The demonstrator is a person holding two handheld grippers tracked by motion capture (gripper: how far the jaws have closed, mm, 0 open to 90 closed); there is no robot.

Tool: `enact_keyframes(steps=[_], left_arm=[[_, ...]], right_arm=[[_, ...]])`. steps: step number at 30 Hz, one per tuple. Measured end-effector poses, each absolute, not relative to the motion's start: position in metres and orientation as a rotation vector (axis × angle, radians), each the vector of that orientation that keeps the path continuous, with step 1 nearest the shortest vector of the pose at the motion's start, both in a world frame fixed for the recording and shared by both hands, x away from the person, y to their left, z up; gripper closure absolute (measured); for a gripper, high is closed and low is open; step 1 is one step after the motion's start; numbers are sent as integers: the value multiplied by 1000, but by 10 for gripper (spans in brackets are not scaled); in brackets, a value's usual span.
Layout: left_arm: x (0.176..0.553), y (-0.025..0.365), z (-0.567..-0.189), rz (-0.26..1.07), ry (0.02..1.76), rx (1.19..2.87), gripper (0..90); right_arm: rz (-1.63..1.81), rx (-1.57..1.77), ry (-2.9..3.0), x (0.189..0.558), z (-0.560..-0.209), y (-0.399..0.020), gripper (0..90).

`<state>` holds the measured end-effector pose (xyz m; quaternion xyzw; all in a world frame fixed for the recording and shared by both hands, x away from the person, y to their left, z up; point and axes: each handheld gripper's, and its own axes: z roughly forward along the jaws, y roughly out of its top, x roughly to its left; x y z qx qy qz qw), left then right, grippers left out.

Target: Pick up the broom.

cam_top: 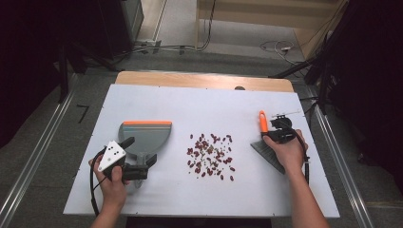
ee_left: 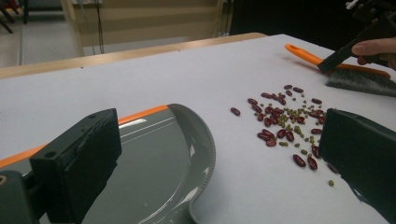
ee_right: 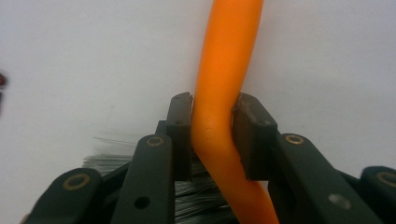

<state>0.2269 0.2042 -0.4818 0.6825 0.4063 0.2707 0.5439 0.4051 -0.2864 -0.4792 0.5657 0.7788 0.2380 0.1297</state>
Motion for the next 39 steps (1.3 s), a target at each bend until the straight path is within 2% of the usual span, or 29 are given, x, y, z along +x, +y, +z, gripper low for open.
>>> enact_keyframes(steps=[9, 21, 24, 32, 39], left_arm=[[223, 192, -470, 731, 910, 1664, 0], [224, 181, -457, 678, 881, 1633, 0], [225, 176, -454, 653, 869, 1627, 0], [226, 156, -443, 599, 869, 1611, 0], [226, 141, -441, 551, 860, 1614, 16]], right_arm=[[1041, 1525, 2123, 377, -467, -305, 685], [1419, 1382, 1882, 347, -450, -323, 693], [1619, 1326, 1850, 341, -441, -327, 694], [1708, 1170, 1828, 325, -408, -305, 694], [1707, 1105, 1842, 313, -398, -274, 694]])
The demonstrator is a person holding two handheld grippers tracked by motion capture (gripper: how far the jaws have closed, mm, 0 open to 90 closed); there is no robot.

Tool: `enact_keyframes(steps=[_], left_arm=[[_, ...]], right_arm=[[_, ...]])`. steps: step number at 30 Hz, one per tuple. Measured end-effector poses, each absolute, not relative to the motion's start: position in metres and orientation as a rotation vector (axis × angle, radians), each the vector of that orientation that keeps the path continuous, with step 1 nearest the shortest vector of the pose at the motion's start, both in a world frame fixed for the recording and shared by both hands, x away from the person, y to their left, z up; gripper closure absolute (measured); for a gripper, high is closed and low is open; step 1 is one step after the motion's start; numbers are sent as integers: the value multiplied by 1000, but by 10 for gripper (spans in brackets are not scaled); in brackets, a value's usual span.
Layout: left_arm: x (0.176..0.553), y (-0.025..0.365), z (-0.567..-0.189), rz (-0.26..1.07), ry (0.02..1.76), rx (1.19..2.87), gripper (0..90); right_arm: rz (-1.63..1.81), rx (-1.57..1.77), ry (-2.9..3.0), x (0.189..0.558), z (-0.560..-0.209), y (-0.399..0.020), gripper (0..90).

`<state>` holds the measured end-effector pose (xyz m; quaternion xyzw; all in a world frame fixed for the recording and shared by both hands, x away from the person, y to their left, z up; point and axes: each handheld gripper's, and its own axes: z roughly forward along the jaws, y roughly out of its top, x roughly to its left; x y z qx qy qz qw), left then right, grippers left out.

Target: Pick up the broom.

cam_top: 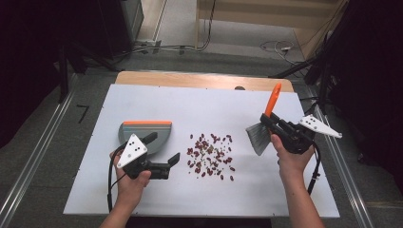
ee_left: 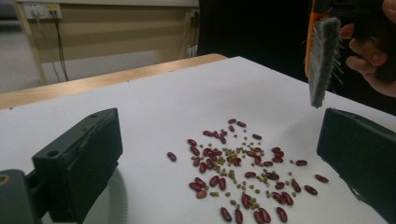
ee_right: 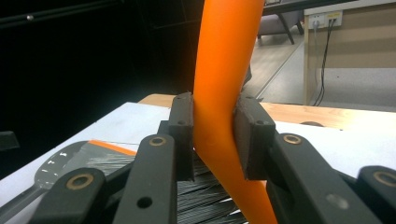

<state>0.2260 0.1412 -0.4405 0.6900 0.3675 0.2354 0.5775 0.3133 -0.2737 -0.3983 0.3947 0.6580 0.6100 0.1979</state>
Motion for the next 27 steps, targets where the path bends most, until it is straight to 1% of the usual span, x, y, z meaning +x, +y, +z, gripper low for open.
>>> enact_keyframes(steps=[8, 13, 15, 19, 22, 27], left_arm=[[227, 125, -439, 497, 853, 1630, 43], [224, 112, -438, 503, 857, 1641, 65], [223, 109, -438, 513, 859, 1641, 95], [221, 101, -437, 490, 866, 1645, 124], [218, 90, -437, 442, 859, 1649, 135], [217, 80, -440, 412, 847, 1669, 183]], right_arm=[[1738, 1031, 1886, 299, -394, -237, 694], [1744, 975, 1901, 288, -391, -215, 693], [1750, 964, 1904, 283, -389, -207, 694], [1773, 962, 1891, 275, -387, -193, 693], [1783, 935, 1906, 269, -388, -181, 693], [1794, 926, 1920, 262, -391, -166, 693]])
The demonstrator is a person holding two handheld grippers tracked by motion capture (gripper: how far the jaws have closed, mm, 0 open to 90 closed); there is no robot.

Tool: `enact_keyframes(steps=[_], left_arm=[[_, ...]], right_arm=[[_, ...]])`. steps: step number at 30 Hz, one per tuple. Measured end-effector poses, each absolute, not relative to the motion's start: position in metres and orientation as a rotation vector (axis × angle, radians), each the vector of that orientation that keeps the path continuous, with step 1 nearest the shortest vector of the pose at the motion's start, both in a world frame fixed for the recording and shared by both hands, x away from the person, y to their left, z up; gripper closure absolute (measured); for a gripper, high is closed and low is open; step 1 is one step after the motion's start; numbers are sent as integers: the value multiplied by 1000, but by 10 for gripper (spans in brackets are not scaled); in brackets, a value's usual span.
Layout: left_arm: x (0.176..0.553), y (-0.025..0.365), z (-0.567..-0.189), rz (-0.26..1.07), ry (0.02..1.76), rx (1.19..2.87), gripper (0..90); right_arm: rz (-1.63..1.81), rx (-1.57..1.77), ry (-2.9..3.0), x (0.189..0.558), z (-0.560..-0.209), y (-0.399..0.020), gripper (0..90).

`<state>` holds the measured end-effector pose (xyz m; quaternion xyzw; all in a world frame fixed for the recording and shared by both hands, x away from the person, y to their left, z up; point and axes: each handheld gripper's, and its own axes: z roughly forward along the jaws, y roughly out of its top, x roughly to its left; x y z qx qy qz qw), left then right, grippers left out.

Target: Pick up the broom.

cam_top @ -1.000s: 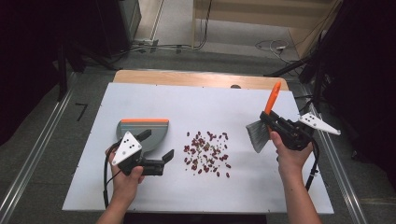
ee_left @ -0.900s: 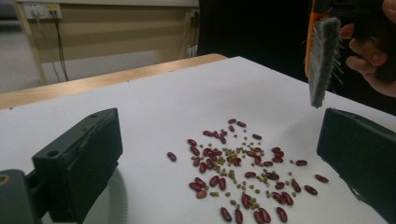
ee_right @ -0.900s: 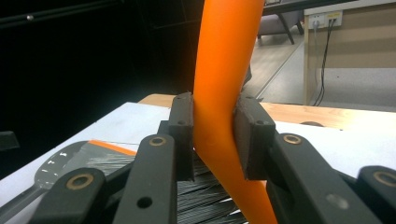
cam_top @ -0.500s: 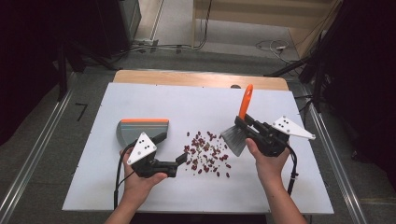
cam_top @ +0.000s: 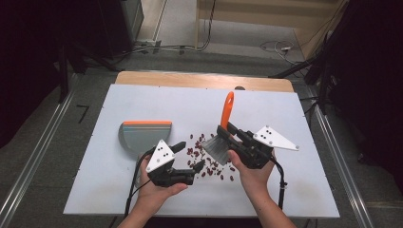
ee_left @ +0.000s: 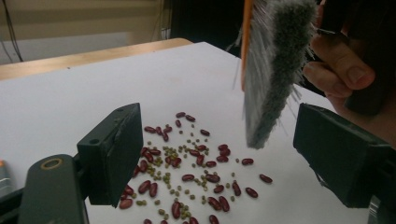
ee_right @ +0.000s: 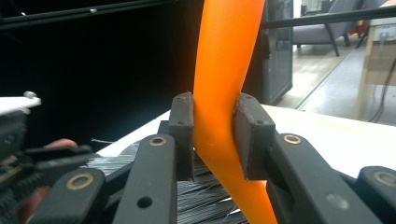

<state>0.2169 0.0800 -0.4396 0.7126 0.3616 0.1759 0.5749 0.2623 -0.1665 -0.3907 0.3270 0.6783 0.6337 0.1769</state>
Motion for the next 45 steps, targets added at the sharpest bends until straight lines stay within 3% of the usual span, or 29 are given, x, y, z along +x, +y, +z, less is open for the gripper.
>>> enact_keyframes(steps=[8, 12, 15, 16, 20, 23, 27, 29, 32, 38, 45], left_arm=[[213, 65, -444, 374, 820, 1687, 276], [212, 60, -446, 361, 814, 1691, 368], [212, 61, -446, 363, 822, 1686, 496], [212, 62, -446, 361, 825, 1681, 496], [212, 69, -446, 353, 818, 1663, 762], [213, 71, -446, 352, 814, 1680, 835], [217, 81, -446, 344, 813, 1696, 855], [219, 89, -445, 342, 815, 1698, 858], [221, 97, -444, 328, 809, 1696, 859], [230, 119, -441, 199, 686, 1713, 859], [230, 119, -443, 97, 524, 1753, 859]], right_arm=[[1809, 889, 1947, 249, -393, -145, 693], [1821, 869, 1961, 242, -393, -137, 693], [1830, 855, 1968, 239, -393, -134, 693], [1830, 855, 1968, 239, -393, -134, 693], [1830, 836, 1966, 237, -394, -131, 693], [1821, 840, 1983, 239, -395, -130, 691], [1816, 786, 2031, 243, -394, -129, 668], [1843, 744, 2086, 249, -393, -131, 553], [1880, 714, 2142, 259, -393, -139, 505], [1956, 553, 2317, 276, -399, -150, 505], [1991, 415, 2494, 285, -412, -145, 481]])
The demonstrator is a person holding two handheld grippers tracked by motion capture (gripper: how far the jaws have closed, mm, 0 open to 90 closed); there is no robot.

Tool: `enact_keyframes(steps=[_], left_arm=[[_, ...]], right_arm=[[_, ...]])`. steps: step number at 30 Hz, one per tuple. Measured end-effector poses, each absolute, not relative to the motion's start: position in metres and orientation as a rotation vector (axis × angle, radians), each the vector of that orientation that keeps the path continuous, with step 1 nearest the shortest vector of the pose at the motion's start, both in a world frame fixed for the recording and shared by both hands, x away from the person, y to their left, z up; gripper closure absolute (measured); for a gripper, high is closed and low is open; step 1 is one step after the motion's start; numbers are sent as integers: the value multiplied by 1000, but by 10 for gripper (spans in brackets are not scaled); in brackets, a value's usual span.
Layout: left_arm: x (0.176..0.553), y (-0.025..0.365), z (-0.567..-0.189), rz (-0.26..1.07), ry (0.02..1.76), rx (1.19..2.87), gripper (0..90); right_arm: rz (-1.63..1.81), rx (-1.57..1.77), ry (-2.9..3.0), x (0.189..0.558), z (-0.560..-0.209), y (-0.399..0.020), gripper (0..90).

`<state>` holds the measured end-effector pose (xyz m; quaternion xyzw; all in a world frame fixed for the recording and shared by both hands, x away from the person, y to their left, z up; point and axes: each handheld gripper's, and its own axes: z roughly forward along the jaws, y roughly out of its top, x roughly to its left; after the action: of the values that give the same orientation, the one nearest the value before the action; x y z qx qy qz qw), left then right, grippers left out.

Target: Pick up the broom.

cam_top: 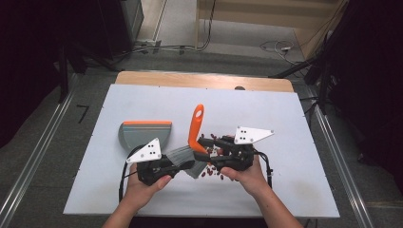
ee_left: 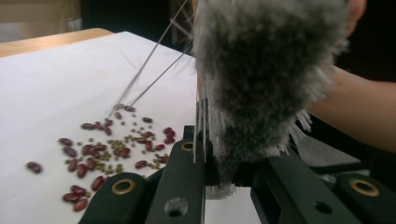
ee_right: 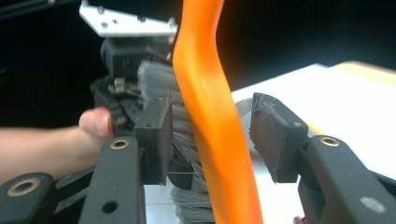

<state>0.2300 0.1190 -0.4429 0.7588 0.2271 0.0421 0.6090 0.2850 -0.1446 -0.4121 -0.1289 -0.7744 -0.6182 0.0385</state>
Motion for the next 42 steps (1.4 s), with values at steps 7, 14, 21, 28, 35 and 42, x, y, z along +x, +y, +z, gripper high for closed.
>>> enact_keyframes(steps=[7, 14, 21, 28, 35, 42], left_arm=[[229, 114, -445, 35, 466, 1768, 859], [229, 114, -446, -5, 436, 1763, 859], [232, 115, -449, -48, 436, 1737, 855], [229, 116, -449, 43, 497, 1757, 731], [227, 125, -455, 144, 609, 1760, 394], [227, 139, -457, 194, 692, 1758, 153]], right_arm=[[-1857, -301, -2276, 287, -419, -143, 579], [-1830, -242, -2246, 289, -422, -146, 631], [-1813, -252, -2270, 286, -420, -146, 681], [-1820, -330, -2359, 281, -415, -141, 684], [-1796, -431, -2402, 285, -416, -145, 685], [-1816, -547, -2448, 291, -412, -154, 686]])
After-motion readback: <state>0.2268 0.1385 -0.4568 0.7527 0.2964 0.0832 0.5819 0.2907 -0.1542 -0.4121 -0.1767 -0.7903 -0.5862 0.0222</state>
